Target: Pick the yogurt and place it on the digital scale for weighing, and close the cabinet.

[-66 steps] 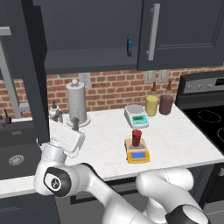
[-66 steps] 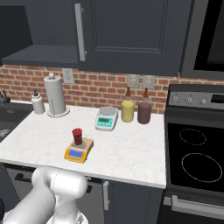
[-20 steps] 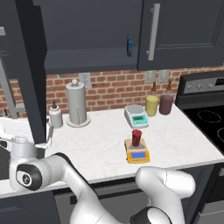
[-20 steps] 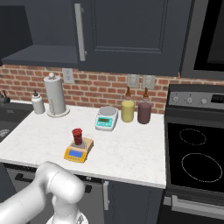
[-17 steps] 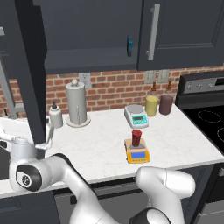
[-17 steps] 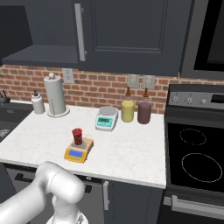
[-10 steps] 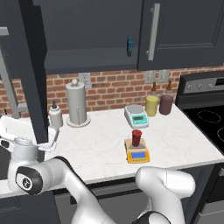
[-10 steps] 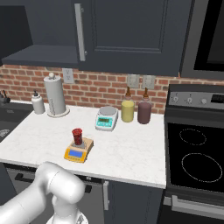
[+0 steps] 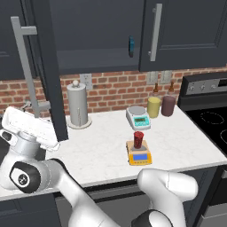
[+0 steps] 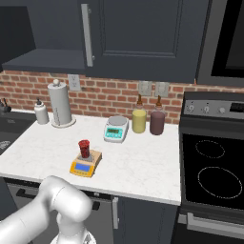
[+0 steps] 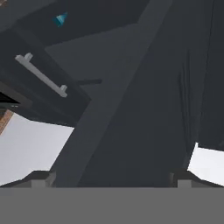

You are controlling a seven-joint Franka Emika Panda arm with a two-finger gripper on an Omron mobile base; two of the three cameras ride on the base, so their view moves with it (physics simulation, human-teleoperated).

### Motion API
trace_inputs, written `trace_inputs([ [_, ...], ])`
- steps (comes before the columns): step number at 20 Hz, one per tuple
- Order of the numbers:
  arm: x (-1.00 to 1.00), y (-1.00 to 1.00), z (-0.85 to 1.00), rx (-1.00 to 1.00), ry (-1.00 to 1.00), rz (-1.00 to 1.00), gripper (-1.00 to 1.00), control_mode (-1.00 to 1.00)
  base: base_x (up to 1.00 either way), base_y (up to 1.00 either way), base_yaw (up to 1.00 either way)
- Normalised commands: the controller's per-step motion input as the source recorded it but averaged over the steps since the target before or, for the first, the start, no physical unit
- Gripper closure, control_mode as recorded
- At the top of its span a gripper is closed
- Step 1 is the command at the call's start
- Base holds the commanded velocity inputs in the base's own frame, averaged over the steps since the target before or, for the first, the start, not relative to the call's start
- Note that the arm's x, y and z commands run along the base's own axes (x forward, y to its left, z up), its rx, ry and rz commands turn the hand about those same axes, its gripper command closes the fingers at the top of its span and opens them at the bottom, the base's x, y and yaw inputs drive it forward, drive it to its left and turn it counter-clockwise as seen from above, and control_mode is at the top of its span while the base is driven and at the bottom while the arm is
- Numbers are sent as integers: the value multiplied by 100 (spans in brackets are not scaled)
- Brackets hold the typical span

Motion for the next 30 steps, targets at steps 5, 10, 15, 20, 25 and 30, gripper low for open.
trace_inputs([
  [5, -1, -40, 46, 25, 2, 12, -100, -100, 0, 0, 0],
  [10, 0, -53, 26, 28, 6, 16, -100, -100, 0, 0, 0],
  [15, 0, -61, 19, 31, 6, 17, -100, -100, 0, 0, 0],
  [20, 0, -60, 20, 29, 6, 17, -100, -100, 0, 0, 0],
  [25, 0, -59, 14, 25, 3, 18, -100, -100, 0, 0, 0],
  [30, 7, -60, 5, 22, 0, 16, -100, -100, 0, 0, 0],
])
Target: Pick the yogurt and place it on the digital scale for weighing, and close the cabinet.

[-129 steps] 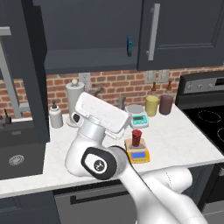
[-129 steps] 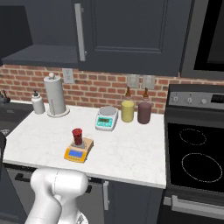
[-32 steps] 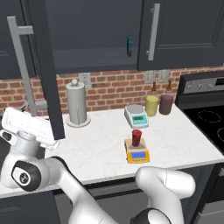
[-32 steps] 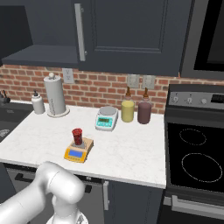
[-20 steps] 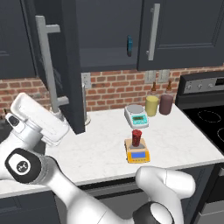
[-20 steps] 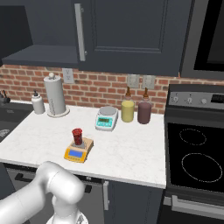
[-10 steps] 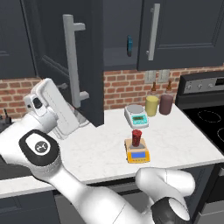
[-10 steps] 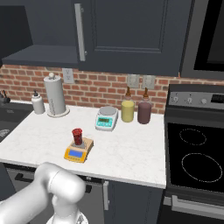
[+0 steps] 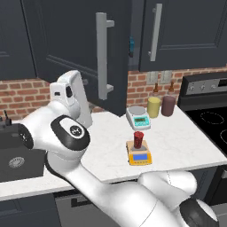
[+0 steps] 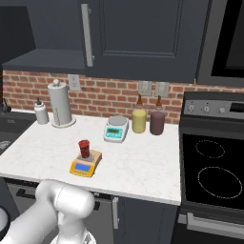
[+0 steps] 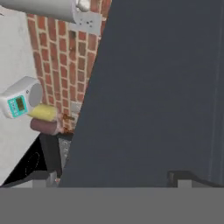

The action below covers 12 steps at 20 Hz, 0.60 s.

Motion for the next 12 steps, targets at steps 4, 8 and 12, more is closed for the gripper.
trace_inputs([
  [4, 20, -58, 4, 22, 2, 13, -100, -100, 0, 0, 0],
  [8, 30, -58, 1, 20, 4, 14, -100, -100, 0, 0, 0],
  [12, 36, -56, 3, 21, 4, 14, -100, -100, 0, 0, 0],
])
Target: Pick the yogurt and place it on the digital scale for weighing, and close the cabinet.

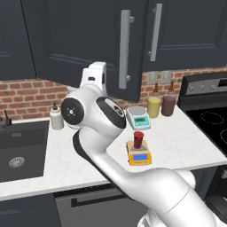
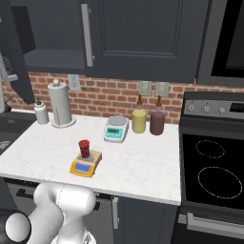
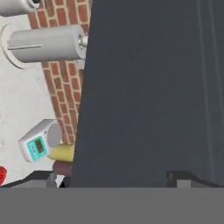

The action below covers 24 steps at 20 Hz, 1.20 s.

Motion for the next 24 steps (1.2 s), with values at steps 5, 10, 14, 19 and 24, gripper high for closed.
trace_inputs([
  [5, 47, -50, 8, 20, 4, 15, -100, -100, 0, 0, 0],
  [10, 55, -49, 4, 20, 2, 16, -100, -100, 0, 0, 0],
  [14, 58, -47, 0, 19, 0, 17, -100, -100, 0, 0, 0],
  [19, 59, -42, 0, 15, 0, 16, -100, -100, 0, 0, 0],
  [24, 60, -37, 0, 14, 1, 15, -100, -100, 0, 0, 0],
])
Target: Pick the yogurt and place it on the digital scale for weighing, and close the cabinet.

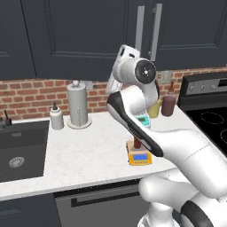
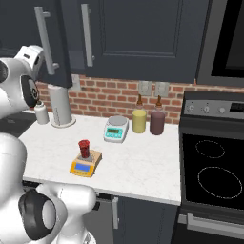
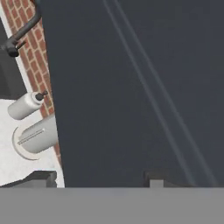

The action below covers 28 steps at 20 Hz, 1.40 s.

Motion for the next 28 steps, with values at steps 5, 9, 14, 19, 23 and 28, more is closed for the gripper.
trace_inputs([
  [5, 61, -32, 0, 14, 2, 14, -100, -100, 0, 0, 0],
  [9, 55, -28, 0, 13, 2, 13, -100, -100, 0, 0, 0],
  [14, 45, -8, 0, 10, 2, 5, -100, -100, 0, 0, 0],
  [19, 35, 11, 0, -1, 19, 0, -100, -100, 0, 0, 0],
  [23, 44, 20, -1, -9, 26, 0, -100, -100, 0, 0, 0],
  [28, 46, 15, -7, -10, 23, 0, -100, -100, 0, 0, 0],
])
